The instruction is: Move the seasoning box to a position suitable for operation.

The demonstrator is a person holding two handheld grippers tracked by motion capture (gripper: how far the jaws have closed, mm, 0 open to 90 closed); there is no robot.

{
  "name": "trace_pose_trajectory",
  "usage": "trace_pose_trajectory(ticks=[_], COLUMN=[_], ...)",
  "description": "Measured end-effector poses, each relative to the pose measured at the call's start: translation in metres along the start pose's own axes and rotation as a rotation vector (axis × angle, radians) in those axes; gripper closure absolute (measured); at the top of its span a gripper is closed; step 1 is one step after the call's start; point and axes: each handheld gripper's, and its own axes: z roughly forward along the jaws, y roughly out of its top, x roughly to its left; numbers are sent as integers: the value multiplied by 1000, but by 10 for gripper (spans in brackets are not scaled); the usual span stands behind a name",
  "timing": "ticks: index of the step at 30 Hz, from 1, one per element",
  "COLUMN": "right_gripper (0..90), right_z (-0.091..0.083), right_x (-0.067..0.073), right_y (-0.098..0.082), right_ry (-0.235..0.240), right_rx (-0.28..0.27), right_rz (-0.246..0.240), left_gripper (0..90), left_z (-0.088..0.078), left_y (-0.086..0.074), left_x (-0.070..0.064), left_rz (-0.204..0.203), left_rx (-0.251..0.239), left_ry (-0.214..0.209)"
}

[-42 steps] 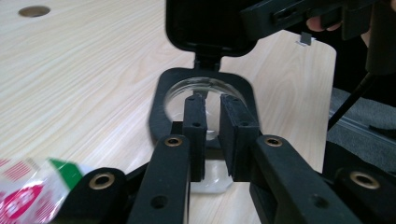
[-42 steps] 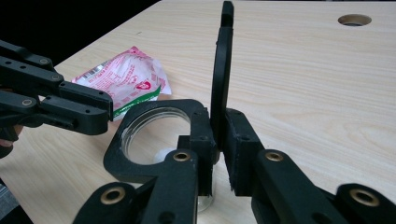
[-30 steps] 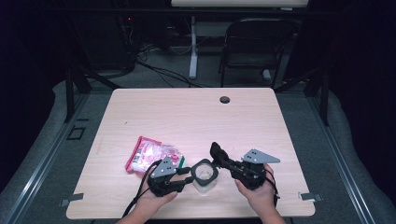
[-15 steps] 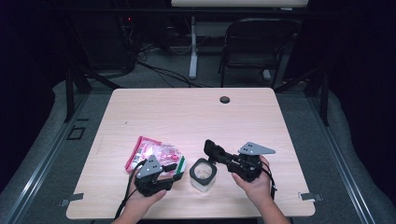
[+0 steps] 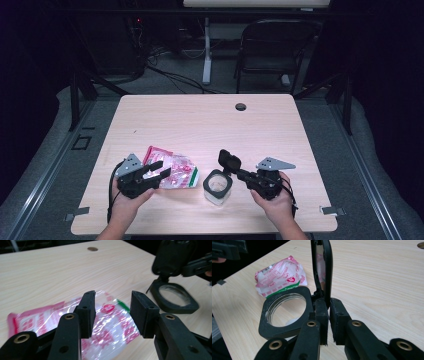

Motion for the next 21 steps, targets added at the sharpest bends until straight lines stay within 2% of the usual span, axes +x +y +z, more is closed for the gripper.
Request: trace_pose_trajectory(ticks=[3,7,9,11,13,18,19,21], right_gripper=[855,855,852,834,815,756,742,722], right_z=[4,8,11,13,13,11,10,9], right_x=[-4,-7,-9,-10,-10,-9,-9,-10], right_y=[2,5,6,5,5,1,0,-4], right_ry=[2,-8,-8,0,1,16,17,40], right_rx=[-15,-21,-28,-43,-33,-33,-41,-24], right_rz=[25,34,38,63,52,43,43,48], left_gripper=[556,557,556,551,549,539,533,521], left_z=[0,1,2,4,6,13,14,18], left_y=[-7,-14,-16,-17,-19,-23,-23,-24], left_x=[4,1,-1,-4,-4,-7,-8,-11], left_rz=[10,57,75,88,82,82,96,102], left_rx=[35,78,91,103,110,128,134,141], left_ry=[17,22,11,-9,-27,-34,-36,-53])
